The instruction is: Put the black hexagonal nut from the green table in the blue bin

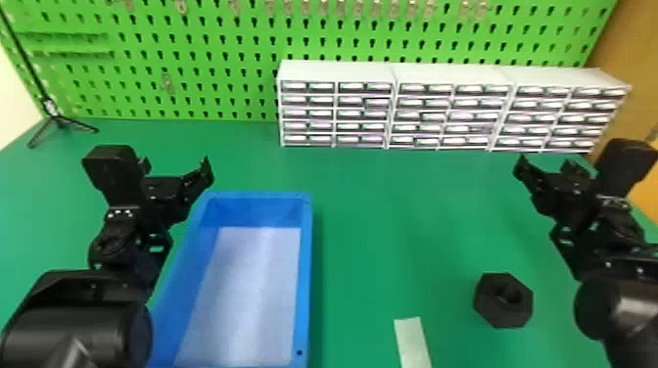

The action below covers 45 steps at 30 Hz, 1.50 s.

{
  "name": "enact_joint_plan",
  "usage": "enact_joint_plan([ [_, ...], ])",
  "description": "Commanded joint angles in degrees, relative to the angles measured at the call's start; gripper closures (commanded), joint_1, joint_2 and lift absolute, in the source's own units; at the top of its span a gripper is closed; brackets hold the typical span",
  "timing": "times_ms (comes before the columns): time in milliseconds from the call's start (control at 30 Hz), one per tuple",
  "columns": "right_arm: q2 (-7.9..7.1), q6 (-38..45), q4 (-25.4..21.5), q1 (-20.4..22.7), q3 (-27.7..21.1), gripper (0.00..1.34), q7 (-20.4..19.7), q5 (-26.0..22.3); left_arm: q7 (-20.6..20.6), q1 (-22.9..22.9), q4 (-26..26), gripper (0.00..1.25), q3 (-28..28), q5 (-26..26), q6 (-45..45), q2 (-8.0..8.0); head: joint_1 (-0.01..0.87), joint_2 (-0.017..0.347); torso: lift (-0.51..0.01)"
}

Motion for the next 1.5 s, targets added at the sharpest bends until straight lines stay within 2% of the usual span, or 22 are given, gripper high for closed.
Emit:
enact_joint_plan([
  [0, -0.09, 0.0, 0.0, -0.1, 0.0, 0.45, 0.0, 0.0, 0.0, -0.2, 0.0, 0.2, 0.0, 0.0, 0.0, 0.06, 0.686, 0.028, -0.096],
  [1200, -0.18, 0.4, 0.0, -0.1, -0.3, 0.45, 0.0, -1.1, 0.0, -0.1, 0.0, 0.2, 0.2, -0.1, 0.0, 0.06, 0.686, 0.028, -0.096],
  [1467, -0.62, 3.7, -2.0, 0.4, -1.4, 0.45, 0.2, -1.6, 0.0, -0.1, 0.0, 0.2, 0.2, -0.1, 0.0, -0.02, 0.686, 0.028, -0.096],
])
